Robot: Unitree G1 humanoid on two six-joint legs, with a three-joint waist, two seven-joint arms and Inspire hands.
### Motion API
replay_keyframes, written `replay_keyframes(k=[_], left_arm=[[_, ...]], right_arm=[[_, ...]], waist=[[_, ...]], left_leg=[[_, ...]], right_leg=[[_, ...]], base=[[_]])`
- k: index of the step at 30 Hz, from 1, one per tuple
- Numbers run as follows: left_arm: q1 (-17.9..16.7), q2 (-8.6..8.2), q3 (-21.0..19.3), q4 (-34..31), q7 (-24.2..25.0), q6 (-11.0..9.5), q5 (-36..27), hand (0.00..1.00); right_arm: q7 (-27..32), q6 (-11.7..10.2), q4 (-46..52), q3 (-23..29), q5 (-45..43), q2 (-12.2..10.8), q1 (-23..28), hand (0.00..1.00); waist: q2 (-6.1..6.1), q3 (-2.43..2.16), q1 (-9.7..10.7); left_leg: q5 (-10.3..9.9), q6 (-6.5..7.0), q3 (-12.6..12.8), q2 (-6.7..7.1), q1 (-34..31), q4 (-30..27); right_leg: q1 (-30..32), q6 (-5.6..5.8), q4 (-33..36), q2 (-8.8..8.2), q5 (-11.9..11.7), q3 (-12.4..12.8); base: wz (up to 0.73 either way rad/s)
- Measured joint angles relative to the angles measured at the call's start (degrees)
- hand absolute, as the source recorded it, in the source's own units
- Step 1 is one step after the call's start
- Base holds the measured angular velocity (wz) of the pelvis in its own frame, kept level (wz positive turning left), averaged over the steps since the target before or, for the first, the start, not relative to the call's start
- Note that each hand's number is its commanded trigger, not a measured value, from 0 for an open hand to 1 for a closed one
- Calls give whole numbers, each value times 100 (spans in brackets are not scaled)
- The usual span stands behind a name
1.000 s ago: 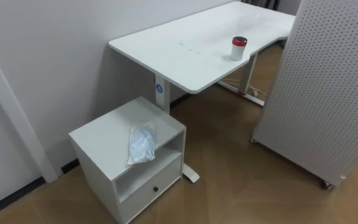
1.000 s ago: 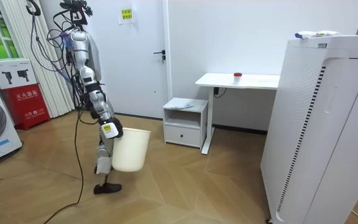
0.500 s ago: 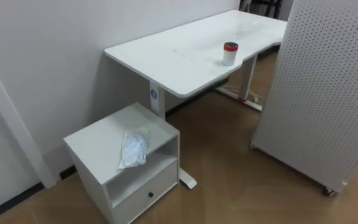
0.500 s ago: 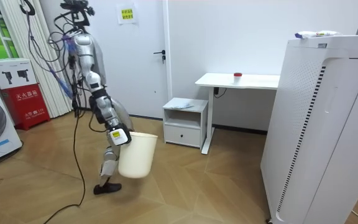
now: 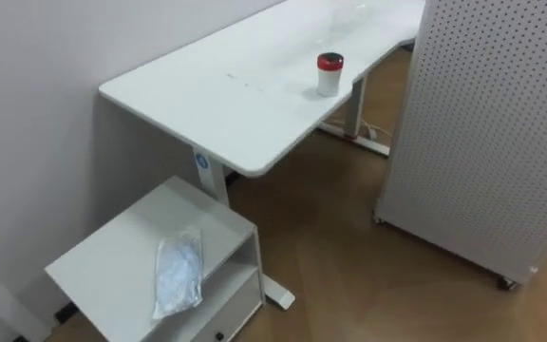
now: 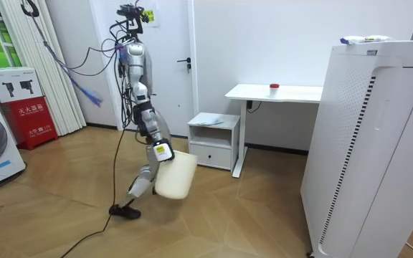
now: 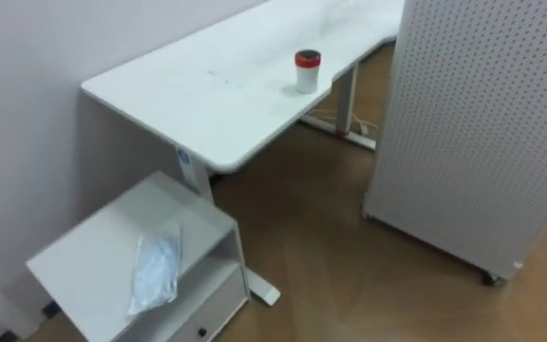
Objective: Pick garbage
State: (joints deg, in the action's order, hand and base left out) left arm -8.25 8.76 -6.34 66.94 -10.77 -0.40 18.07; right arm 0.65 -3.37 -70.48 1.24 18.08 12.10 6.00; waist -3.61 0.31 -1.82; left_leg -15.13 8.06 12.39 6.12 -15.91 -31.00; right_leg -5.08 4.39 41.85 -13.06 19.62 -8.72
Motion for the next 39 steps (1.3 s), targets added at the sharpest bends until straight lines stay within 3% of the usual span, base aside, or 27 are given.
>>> replay_keyframes(k=[2, 3, 4, 5, 6, 8, 9, 10, 11, 12, 13, 14, 17, 21, 23, 27, 29, 35, 39], left_arm=[[109, 26, 117, -106, -163, -12, -14, 0], [133, 35, 168, -114, -218, -27, -53, 0], [185, 36, 216, -142, -313, -55, -51, 0], [215, 38, 266, -181, -400, -119, -60, 0], [237, 49, 309, -201, -434, -159, -61, 0], [292, 72, 334, -527, -493, -251, -61, 0], [321, 71, 336, -617, -502, -271, -61, 0], [385, 76, 402, -702, -558, -367, -62, 0], [475, 74, 494, -701, -634, -465, -63, 0], [521, 70, 542, -706, -672, -504, -70, 0], [623, 43, 621, -717, -754, -546, -120, 0], [799, -14, 669, -731, -840, -596, -131, 0], [1187, -68, 667, -722, -1060, -772, -162, 0], [1662, -36, 666, -616, -1474, -960, -163, 0], [1969, -11, 683, -581, -1688, -1079, -162, 0], [2264, 21, 829, -449, -1894, -1135, -153, 0], [2403, 24, 885, -444, -1975, -1142, -150, 0], [2666, 132, 1208, -332, -2241, -1151, -136, 0], [3010, 174, 1345, -50, -2483, -1165, -176, 0]], right_arm=[[4, -83, 30, 1, -60, -13, -46, 100], [7, -87, 62, -9, -46, -14, -62, 100], [4, -91, 148, -36, -10, -17, -95, 100], [3, -106, 285, -99, 2, -16, -94, 100], [6, -107, 358, -122, 22, -16, -108, 100], [-27, -180, 447, -208, 139, -45, -191, 100], [-48, -211, 437, -217, 164, -50, -201, 100], [-78, -268, 419, -238, 185, -59, -230, 100], [-77, -321, 402, -270, 190, -70, -262, 100], [-78, -332, 389, -289, 205, -79, -280, 100], [-65, -362, 353, -375, 220, -111, -312, 100], [-64, -416, 296, -459, 218, -121, -346, 100], [-49, -492, 75, -590, 141, -122, -741, 100], [-31, -538, -115, -835, 138, -94, -977, 100], [46, -560, -122, -1069, 172, -69, -1128, 100], [122, -609, -131, -1235, 191, -71, -1316, 100], [131, -646, -115, -1249, 192, -71, -1392, 100], [134, -655, 42, -1367, 370, -25, -1502, 100], [126, -657, 360, -1572, 419, 8, -1550, 100]], waist=[[36, -7, 18], [88, -25, -19], [109, 3, -49], [142, 51, -36], [246, 19, -33], [281, 31, 77], [276, 33, 95], [266, 31, 116], [264, 27, 142], [255, 22, 149], [265, 8, 175], [269, -8, 193], [357, 59, 160], [350, 87, 166], [321, 175, 193], [267, 214, 317], [212, 260, 361], [257, 306, 485], [279, 332, 520]], left_leg=[[-125, 83, -94, 78, 324, 185], [-147, 93, -114, 81, 421, 256], [-165, 100, -169, 50, 592, 390], [-168, 100, -232, -8, 706, 499], [-173, 95, -250, -59, 739, 535], [-198, 56, -476, -203, 735, 587], [-203, 46, -508, -231, 733, 597], [-201, 31, -596, -250, 751, 632], [-211, 9, -656, -261, 761, 643], [-224, -12, -667, -260, 762, 642], [-249, -52, -752, -274, 756, 626], [-275, -100, -792, -331, 708, 591], [-276, -172, -769, -431, 511, 576], [-278, -202, -774, -474, 315, 510], [-310, -258, -771, -485, 35, 346], [-315, -263, -734, -485, -394, 137], [-323, -272, -688, -500, -687, -40], [-545, -276, -675, -645, -1312, -491], [-546, -278, -598, -733, -1615, -687]], right_leg=[[400, -91, 964, -142, -885, 16], [523, -96, 1205, -182, -1039, 17], [775, -110, 1569, -205, -986, -22], [1114, -159, 1734, -156, -744, -120], [1303, -172, 1721, -78, -624, -126], [1933, -174, 949, 218, -296, -172], [2028, -176, 609, 279, -280, -178], [2110, -176, -207, 370, -287, -170], [2131, -198, -1005, 443, -377, -157], [2145, -198, -1344, 480, -499, -163], [2165, -263, -1631, 549, -940, -166], [2162, -248, -1725, 627, -1187, -172], [2284, -292, -1821, 742, -1221, -191], [2480, -357, -1740, 758, -1171, -213], [2762, -398, -1573, 733, -1140, -232], [3170, -410, -1390, 711, -1133, -237], [3415, -422, -1312, 707, -1128, -234], [3938, -515, -1050, 773, -1185, -243], [4197, -594, -1009, 807, -1305, -232]], base=[[8], [-4], [0], [4], [21], [34], [40], [42], [38], [39], [39], [34], [1], [-1], [0], [4], [2], [0], [-12]])
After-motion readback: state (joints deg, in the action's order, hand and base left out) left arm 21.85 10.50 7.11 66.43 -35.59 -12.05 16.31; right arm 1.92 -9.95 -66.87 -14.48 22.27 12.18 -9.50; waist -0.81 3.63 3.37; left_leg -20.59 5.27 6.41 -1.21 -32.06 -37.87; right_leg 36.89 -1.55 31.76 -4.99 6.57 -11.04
